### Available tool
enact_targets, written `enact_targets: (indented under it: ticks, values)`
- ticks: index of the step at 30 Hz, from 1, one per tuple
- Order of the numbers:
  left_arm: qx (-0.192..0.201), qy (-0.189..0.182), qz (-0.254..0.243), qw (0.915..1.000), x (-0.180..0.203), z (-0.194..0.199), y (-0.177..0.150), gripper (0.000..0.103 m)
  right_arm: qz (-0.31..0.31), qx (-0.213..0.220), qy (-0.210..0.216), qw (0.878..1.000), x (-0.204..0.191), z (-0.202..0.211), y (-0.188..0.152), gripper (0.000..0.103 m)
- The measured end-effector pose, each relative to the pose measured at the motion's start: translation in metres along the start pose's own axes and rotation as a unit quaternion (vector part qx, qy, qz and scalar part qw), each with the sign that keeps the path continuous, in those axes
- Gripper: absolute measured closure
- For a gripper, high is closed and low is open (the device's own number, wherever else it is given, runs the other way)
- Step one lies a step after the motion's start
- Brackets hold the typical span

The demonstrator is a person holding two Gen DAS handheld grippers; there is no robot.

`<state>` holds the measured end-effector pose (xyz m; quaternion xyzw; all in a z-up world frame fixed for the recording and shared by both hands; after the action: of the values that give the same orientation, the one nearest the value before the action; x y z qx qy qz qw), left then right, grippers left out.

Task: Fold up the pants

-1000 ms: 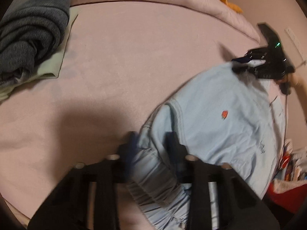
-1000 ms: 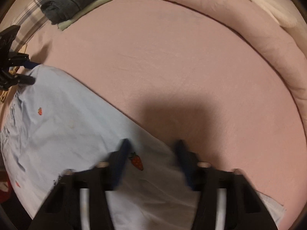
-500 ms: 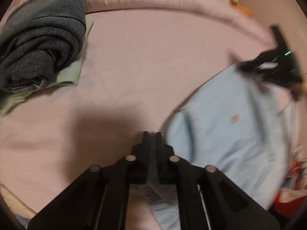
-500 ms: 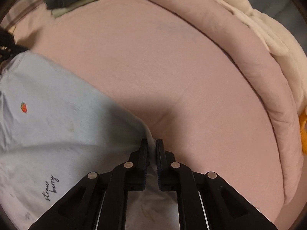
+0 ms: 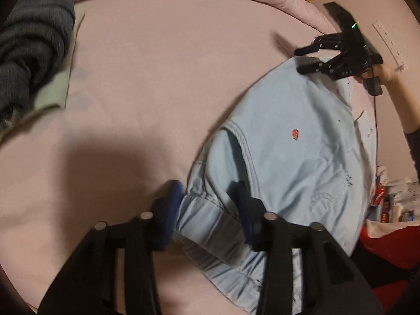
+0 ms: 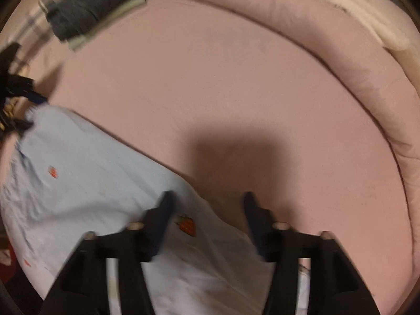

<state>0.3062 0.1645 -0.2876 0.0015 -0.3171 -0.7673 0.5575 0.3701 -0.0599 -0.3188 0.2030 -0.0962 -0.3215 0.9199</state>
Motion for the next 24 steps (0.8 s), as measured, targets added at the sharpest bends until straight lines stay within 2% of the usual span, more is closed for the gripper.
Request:
enact_targets:
  ticks: [1, 3, 4, 5, 6, 7, 10, 11, 12, 13, 15, 16, 17, 19, 20, 22, 23, 24]
  values:
    - [0.000, 0.012, -0.015, 0.9998, 0.003, -0.001, -0.001, 0.067, -0.003, -0.014, 0.013, 1.000, -0.004, -0.005, -0.007, 0.043]
    - [0.000, 0.046, -0.043, 0.9980, 0.010, -0.006, 0.004, 0.069, 0.002, -0.012, 0.011, 1.000, -0.009, -0.009, -0.014, 0.043]
    - [0.001, 0.069, -0.058, 0.9959, 0.015, -0.008, 0.005, 0.070, 0.004, -0.007, 0.005, 1.000, -0.013, -0.008, -0.016, 0.047]
    - [0.001, 0.084, -0.065, 0.9943, 0.016, -0.009, 0.006, 0.071, 0.006, -0.003, 0.000, 1.000, -0.018, -0.006, -0.020, 0.063]
    - [0.000, 0.111, -0.071, 0.9913, 0.018, -0.011, 0.007, 0.072, 0.016, 0.000, -0.005, 1.000, -0.026, -0.003, -0.023, 0.076]
    - [-0.001, 0.142, -0.079, 0.9867, 0.020, -0.011, 0.008, 0.072, 0.034, 0.001, -0.015, 0.999, -0.036, 0.000, -0.026, 0.097]
    - [-0.001, 0.226, -0.092, 0.9698, 0.030, -0.014, 0.011, 0.074, 0.090, -0.006, -0.069, 0.993, -0.069, 0.010, -0.048, 0.098]
    - [0.002, 0.255, -0.100, 0.9619, 0.034, -0.014, 0.012, 0.075, 0.101, -0.006, -0.082, 0.992, -0.076, 0.013, -0.054, 0.098]
    - [0.012, 0.289, -0.116, 0.9502, 0.041, -0.014, 0.014, 0.076, 0.112, -0.004, -0.097, 0.989, -0.082, 0.017, -0.059, 0.098]
    - [0.023, 0.310, -0.124, 0.9424, 0.045, -0.012, 0.016, 0.077, 0.115, 0.005, -0.117, 0.986, -0.084, 0.024, -0.062, 0.099]
    - [0.050, 0.334, -0.124, 0.9331, 0.058, -0.004, 0.017, 0.077, 0.104, 0.039, -0.157, 0.981, -0.083, 0.047, -0.062, 0.099]
    - [0.072, 0.342, -0.122, 0.9290, 0.065, 0.007, 0.017, 0.077, 0.091, 0.059, -0.168, 0.980, -0.077, 0.062, -0.051, 0.099]
    - [0.092, 0.341, -0.124, 0.9274, 0.068, 0.021, 0.013, 0.077, 0.079, 0.082, -0.174, 0.978, -0.082, 0.067, -0.026, 0.099]
    - [0.122, 0.347, -0.129, 0.9210, 0.077, 0.044, 0.011, 0.077, 0.075, 0.111, -0.184, 0.974, -0.100, 0.094, -0.009, 0.099]
    - [0.134, 0.342, -0.132, 0.9205, 0.082, 0.057, 0.005, 0.077, 0.078, 0.124, -0.182, 0.972, -0.108, 0.105, -0.001, 0.099]
    - [0.163, 0.334, -0.159, 0.9146, 0.095, 0.083, -0.004, 0.077, 0.081, 0.143, -0.181, 0.970, -0.128, 0.129, -0.016, 0.099]
    - [0.170, 0.331, -0.169, 0.9127, 0.091, 0.095, -0.011, 0.077, 0.085, 0.147, -0.180, 0.969, -0.102, 0.126, -0.001, 0.099]
    - [0.182, 0.329, -0.183, 0.9085, 0.102, 0.105, -0.019, 0.077, 0.089, 0.151, -0.180, 0.968, -0.093, 0.128, -0.002, 0.099]
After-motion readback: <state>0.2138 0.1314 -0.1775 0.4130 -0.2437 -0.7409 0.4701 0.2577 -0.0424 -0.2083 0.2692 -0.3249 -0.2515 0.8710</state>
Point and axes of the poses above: each gripper's, at about its wrist camera, not at the fingertips, and z roughly against the way its jaws point, x to its right, y to its top, the point moved 10 cm from there along -z, roughly the way its jaws point, and after that the axes turned 13 degrees about x, right-handed, at the moved point
